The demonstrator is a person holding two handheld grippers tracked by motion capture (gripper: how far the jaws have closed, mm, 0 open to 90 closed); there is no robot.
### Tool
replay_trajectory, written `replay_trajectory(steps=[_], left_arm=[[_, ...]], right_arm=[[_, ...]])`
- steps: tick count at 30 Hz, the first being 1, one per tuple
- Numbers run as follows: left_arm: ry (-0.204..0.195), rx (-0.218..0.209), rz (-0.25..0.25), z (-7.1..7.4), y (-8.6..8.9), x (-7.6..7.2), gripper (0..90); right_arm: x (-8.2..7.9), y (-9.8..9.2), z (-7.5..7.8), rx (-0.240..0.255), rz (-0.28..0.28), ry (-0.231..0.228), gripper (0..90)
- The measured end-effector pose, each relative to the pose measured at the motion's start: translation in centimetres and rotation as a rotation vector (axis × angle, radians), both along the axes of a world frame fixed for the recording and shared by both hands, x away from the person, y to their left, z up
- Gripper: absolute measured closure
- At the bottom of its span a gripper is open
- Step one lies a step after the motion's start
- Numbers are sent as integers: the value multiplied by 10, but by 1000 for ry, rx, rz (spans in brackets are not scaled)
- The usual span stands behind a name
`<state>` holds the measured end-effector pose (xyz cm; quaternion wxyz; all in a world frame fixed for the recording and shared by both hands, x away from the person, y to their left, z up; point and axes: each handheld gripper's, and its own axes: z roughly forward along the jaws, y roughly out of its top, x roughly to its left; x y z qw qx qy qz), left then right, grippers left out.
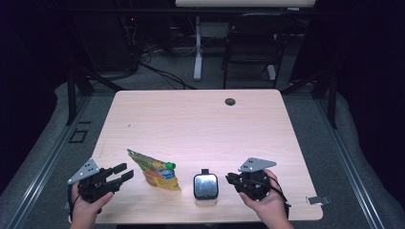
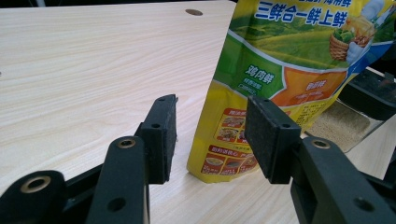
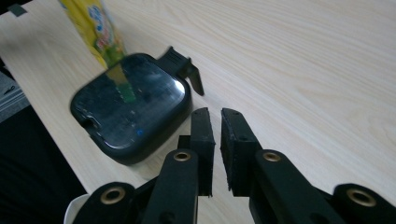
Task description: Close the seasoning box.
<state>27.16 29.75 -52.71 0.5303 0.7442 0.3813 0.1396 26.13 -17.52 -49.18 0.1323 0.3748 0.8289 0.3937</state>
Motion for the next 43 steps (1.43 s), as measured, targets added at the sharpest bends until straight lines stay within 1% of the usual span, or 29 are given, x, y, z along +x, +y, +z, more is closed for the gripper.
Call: replay_trajectory(steps=[2,5,6,7,9,10,11,12,14,15,16,18,21,23,24,27,29,31,33,36,37,39,43], left_arm=[[3,6,1,0,0,0,541],[4,2,5,-1,0,0,541],[6,9,4,-1,0,0,540],[7,9,4,-1,0,0,540],[6,6,6,-1,-1,0,540],[7,12,5,-1,-1,0,540],[7,11,5,-1,-1,0,540],[7,12,5,-1,-1,0,540],[9,11,8,-2,-1,0,540],[-1,4,25,-3,-2,0,540],[2,7,25,-3,-1,0,540],[13,6,12,-3,0,1,540],[21,11,17,-5,0,2,539],[23,14,23,-6,0,2,538],[26,14,26,-7,0,2,536],[30,19,33,-8,1,3,535],[34,23,39,-10,2,3,535],[40,23,51,-11,3,4,534],[45,22,67,-12,4,5,531],[52,19,81,-13,6,6,526],[49,17,87,-14,6,6,525],[53,24,94,-14,7,6,522],[53,25,105,-14,7,8,515]], right_arm=[[0,-5,-5,13,-20,8,829],[1,-12,-14,11,-44,7,821],[1,-15,-17,13,-59,13,817],[1,-17,-22,24,-76,12,812],[2,-21,-25,19,-93,15,808],[3,-23,-27,35,-107,14,807],[3,-25,-28,33,-116,19,803],[3,-27,-29,26,-128,6,797],[4,-30,-31,20,-144,-1,797],[4,-32,-32,20,-147,5,796],[4,-33,-33,28,-151,6,793],[4,-35,-36,20,-164,-1,777],[4,-39,-39,-2,-178,-14,759],[5,-42,-43,5,-188,-6,743],[5,-43,-44,-2,-196,-7,729],[6,-47,-47,18,-212,0,705],[7,-48,-48,33,-229,-7,672],[7,-50,-49,37,-233,-7,650],[8,-50,-51,42,-241,-17,631],[8,-49,-53,40,-249,-9,616],[9,-49,-54,33,-246,-7,607],[9,-48,-55,48,-250,-13,581],[10,-48,-55,40,-247,-19,568]])
